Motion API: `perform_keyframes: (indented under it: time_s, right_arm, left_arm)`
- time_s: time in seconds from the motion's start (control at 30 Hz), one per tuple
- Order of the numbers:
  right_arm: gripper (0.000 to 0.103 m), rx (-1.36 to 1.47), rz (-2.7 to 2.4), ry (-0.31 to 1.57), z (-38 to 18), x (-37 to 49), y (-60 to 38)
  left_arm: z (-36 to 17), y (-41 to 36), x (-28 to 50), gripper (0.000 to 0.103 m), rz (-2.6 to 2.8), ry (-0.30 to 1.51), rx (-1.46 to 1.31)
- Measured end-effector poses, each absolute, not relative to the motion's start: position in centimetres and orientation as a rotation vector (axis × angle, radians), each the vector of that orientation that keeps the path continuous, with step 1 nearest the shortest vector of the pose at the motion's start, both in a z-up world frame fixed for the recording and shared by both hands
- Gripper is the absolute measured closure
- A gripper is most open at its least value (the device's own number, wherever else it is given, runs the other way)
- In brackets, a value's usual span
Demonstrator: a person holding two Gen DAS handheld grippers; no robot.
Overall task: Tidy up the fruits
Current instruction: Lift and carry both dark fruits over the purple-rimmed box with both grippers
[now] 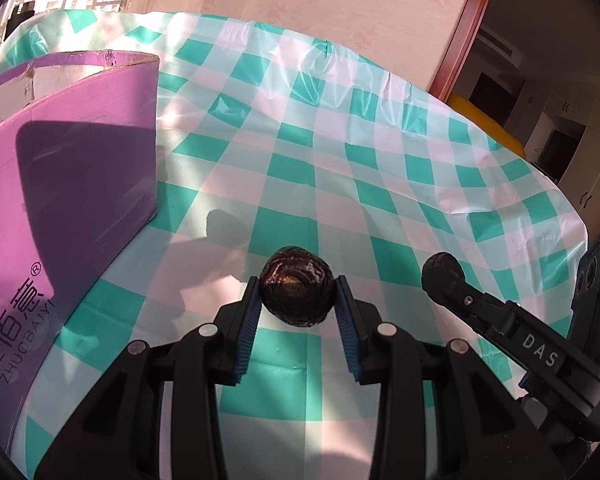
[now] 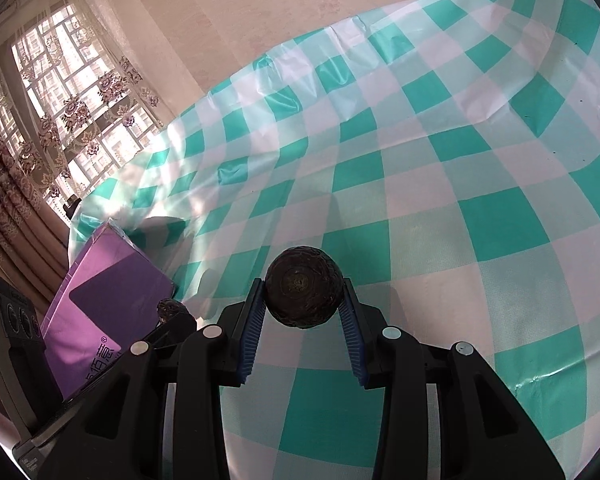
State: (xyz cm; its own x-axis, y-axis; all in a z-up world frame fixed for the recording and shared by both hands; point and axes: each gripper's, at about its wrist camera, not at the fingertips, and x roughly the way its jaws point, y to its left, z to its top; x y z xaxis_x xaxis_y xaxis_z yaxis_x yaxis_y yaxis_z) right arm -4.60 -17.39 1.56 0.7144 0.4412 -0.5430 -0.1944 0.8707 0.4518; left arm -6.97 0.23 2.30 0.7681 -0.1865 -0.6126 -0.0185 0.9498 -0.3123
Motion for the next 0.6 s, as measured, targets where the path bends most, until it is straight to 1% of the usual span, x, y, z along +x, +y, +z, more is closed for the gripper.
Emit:
perform_keyframes:
  time_s: [0.13, 0.37, 0.6]
  right_arm:
    - [0.065, 0.366, 0.367, 0.694, 1.6, -5.9, -17.1]
    - [0.065, 0.320, 0.414, 0.694, 1.8, -7.8, -15.4]
    - [0.065, 0.286, 0.458, 0.675, 2.4, -8.9, -13.5]
  left_arm:
    - [2.4, 0.6, -8.2, 0.066, -0.087, 0.674, -0.310]
    - [3.6, -0.6, -12.0, 0.066, -0.073, 0.546, -0.169]
    - [4.2, 2.0, -13.3, 0.066, -0.050, 0.497, -0.261]
